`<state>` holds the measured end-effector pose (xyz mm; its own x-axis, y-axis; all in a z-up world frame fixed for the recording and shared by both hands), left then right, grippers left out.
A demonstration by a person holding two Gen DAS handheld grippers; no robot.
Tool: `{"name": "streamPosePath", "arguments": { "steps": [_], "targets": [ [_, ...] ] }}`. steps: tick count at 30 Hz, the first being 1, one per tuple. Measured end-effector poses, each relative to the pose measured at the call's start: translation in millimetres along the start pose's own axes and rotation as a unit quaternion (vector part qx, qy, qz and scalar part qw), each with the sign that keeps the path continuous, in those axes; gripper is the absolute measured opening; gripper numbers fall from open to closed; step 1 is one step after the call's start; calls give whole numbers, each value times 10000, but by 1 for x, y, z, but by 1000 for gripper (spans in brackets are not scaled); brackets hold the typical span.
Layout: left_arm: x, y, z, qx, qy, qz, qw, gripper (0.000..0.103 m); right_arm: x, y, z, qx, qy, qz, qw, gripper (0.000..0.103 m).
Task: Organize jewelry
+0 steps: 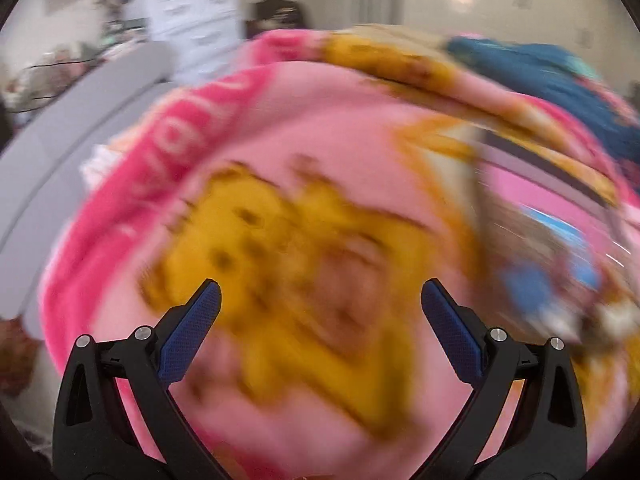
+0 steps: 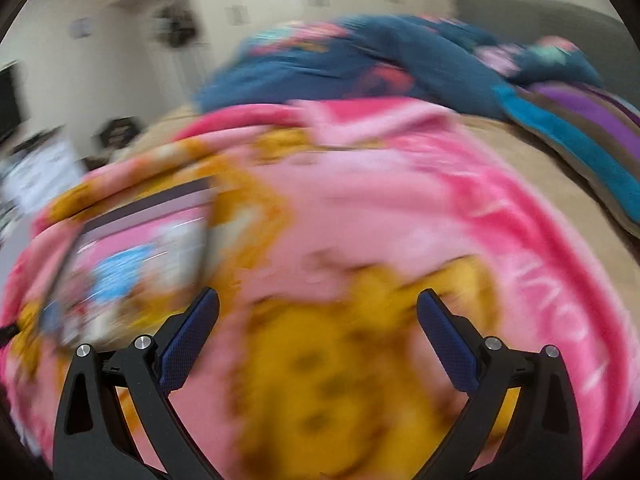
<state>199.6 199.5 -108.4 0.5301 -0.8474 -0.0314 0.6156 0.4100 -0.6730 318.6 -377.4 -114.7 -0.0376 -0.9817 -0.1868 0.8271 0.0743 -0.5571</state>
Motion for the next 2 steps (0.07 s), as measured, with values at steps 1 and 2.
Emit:
{"name": "streamPosePath", "arguments": {
  "steps": [1, 2],
  "targets": [
    [-14, 19, 7, -77, -124, 210, 9997, 94, 20, 13, 6, -62, 109, -201, 9997, 99],
    [-25, 39, 13, -185, -247, 359, 9989, 94, 48, 31, 12, -121, 289, -511, 9982, 99]
  ]
}}
Point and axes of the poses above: each gripper's, at about its wrist camera, not at the fingertips, and y roughly the way its jaws point, x to its right, z to its top, the point moved 8 cm from there along y, roughly the way its jaws point, and after that the axes turned 9 degrees about x, right-handed, at the moved point
